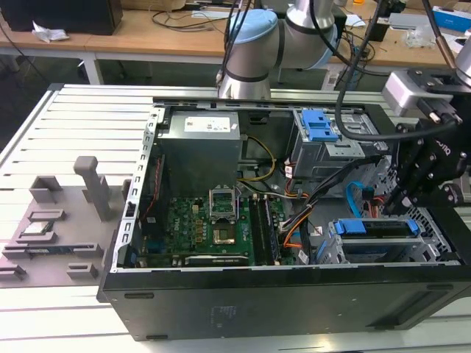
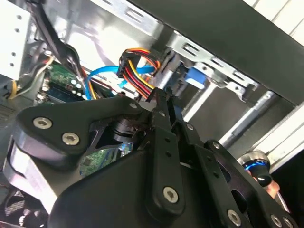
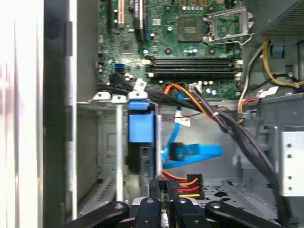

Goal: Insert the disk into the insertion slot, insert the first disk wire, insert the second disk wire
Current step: 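Insert the first disk wire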

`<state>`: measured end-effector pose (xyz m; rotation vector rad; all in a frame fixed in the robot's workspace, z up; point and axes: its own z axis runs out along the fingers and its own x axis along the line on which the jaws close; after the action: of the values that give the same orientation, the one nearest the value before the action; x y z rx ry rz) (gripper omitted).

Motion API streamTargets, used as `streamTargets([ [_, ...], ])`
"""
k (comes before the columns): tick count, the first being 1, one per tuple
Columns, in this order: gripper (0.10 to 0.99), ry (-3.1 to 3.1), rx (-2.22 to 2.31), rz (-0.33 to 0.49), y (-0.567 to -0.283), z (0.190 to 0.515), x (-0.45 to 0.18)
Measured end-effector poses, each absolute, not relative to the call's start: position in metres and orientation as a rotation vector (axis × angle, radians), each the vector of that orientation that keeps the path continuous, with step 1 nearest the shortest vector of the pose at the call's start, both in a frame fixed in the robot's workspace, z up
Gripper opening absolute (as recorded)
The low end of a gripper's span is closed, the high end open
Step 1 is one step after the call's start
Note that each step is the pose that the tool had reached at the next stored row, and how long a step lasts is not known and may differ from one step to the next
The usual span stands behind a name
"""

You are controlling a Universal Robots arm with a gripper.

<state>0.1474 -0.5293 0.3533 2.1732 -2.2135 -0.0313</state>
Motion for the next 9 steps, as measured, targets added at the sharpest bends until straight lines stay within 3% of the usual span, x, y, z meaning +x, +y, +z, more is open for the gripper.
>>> streamTargets([
  [9, 0.169, -2.213, 2.173, -0.031, -0.5369, 0.3456, 0.1508],
])
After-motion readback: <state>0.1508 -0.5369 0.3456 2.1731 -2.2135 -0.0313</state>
